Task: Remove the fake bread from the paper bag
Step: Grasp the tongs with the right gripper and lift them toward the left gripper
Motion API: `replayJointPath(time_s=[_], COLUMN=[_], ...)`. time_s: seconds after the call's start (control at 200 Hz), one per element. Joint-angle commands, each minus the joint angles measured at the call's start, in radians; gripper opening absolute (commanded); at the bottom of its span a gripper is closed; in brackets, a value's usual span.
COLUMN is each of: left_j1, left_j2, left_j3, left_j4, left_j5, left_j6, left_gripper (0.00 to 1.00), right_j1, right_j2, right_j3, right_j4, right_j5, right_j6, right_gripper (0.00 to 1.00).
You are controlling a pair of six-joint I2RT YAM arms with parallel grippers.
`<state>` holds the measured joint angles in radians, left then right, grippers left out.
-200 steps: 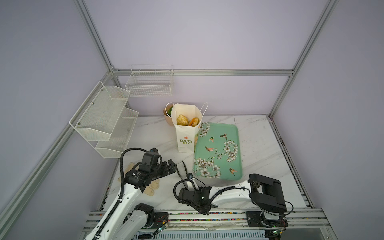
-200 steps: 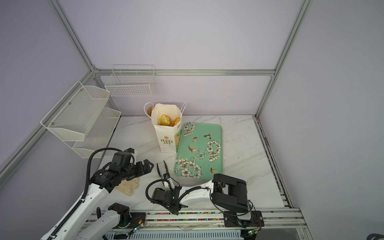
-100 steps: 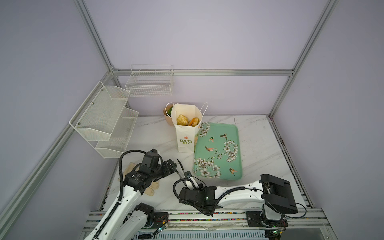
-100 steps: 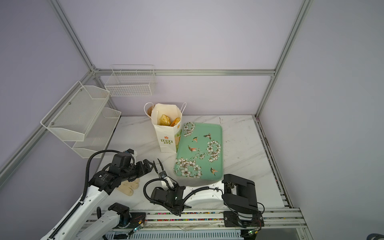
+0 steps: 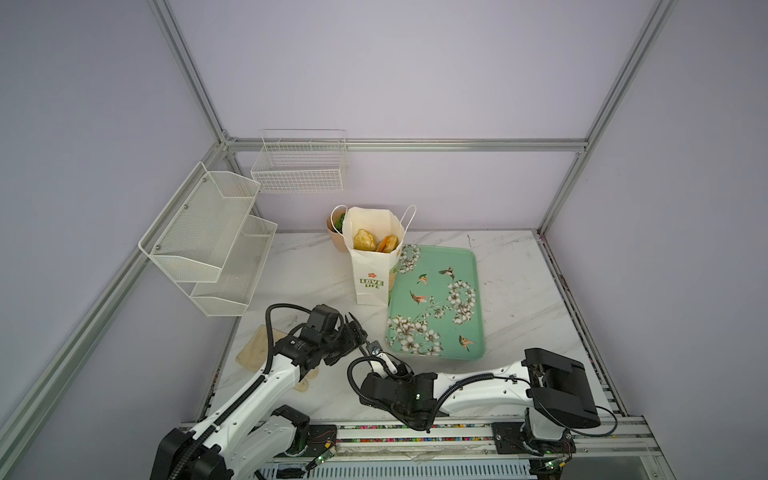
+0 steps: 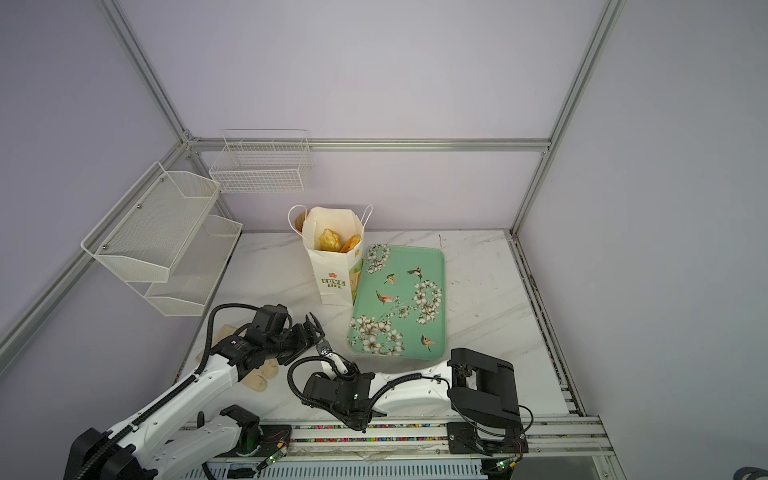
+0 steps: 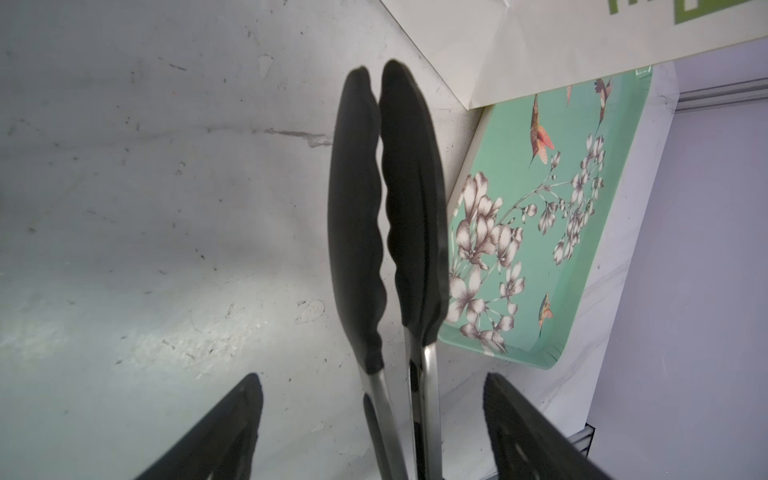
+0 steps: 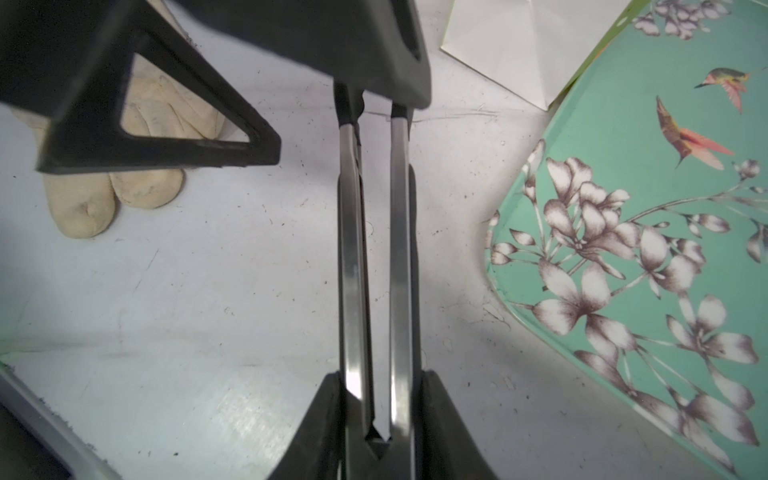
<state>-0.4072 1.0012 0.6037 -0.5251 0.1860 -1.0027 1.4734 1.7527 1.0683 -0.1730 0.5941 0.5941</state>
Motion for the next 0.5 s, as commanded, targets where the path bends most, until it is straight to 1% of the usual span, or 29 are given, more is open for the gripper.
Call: replayJointPath(time_s=[0.0, 0.1, 0.145, 0.195, 0.345, 0.495], left_j1=[-0.007, -0.011, -0.011, -0.013, -0.014, -0.013], left_j2=[0.04, 0.073, 0.083, 0.088, 0.079, 0.072], left_j3=[-0.036, -0.028, -0.021, -0.016, -0.013, -0.007], left_j4=[0.103, 0.129, 0.129, 0.129, 0.129, 0.131], left_j5=[0.023, 0.029, 0.027, 0.022, -0.002, -0.018], left_j6=[-0.036, -0.04, -0.038, -0.032, -0.027, -0.019], left_gripper=[0.78, 0.69, 0.64, 0.57, 0.34, 0.2], right_j1=[0.01, 0.011, 0.011, 0.012, 0.012, 0.012], right_j2=[-0.032, -0.031, -0.03, -0.03, -0.025, -0.021], right_j3=[-0.001, -0.001, 0.0, 0.002, 0.009, 0.02], right_j4=[0.038, 0.041, 0.042, 0.042, 0.044, 0.052], right_j5=[0.066, 0.069, 0.07, 0.07, 0.07, 0.08], right_j6=[-0.034, -0.051, -0.057, -0.064, -0.085, -0.113], right_gripper=[0.02, 0.02, 0.02, 0.02, 0.03, 0.04])
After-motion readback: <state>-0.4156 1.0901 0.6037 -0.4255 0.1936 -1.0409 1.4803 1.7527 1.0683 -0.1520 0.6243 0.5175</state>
